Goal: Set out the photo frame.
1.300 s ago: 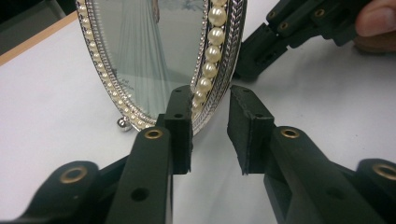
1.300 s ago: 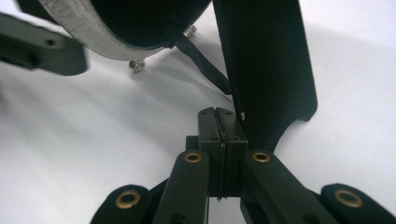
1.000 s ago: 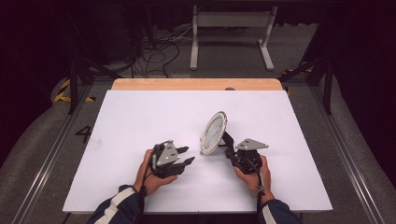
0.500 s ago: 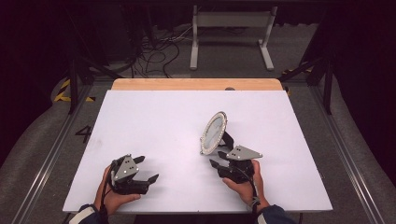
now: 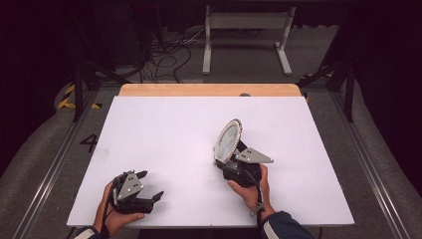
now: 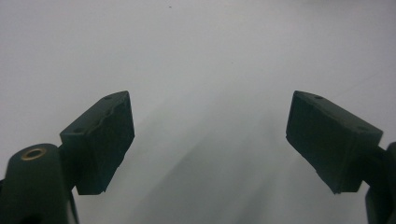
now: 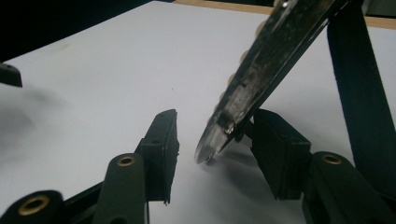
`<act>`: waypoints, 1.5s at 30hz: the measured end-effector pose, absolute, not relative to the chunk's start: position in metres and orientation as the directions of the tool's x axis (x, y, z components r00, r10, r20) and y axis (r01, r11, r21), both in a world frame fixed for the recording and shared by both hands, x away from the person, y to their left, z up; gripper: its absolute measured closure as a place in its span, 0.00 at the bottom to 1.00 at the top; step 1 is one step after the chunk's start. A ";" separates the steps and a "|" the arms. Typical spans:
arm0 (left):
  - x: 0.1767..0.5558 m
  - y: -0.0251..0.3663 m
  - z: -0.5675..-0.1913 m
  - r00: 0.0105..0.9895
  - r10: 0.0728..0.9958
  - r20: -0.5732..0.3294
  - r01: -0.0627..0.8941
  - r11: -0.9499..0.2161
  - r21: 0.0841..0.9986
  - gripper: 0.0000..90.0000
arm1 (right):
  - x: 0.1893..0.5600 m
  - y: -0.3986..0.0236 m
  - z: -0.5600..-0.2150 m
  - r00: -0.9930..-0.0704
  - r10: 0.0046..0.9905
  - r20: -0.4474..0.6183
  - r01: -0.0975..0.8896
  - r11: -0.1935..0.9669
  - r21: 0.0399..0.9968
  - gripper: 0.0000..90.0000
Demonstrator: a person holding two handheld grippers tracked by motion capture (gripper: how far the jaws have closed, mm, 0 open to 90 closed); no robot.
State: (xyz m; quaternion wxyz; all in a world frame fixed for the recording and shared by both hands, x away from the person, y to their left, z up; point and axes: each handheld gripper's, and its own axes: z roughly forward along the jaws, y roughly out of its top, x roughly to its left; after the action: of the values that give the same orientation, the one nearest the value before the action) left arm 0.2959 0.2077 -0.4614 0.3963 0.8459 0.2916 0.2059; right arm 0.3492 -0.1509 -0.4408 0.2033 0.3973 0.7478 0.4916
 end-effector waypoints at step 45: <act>0.280 0.220 -0.460 0.744 0.659 0.115 0.323 -0.504 0.801 0.19 | 0.369 -0.163 -0.439 -0.606 0.785 0.129 0.443 0.199 0.874 0.73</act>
State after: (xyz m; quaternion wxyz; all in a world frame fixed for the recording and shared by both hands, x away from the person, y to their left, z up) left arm 0.2797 0.2201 -0.4602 0.4037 0.8419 0.2915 0.2079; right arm 0.3692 -0.1633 -0.4388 0.1763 0.4070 0.7538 0.4848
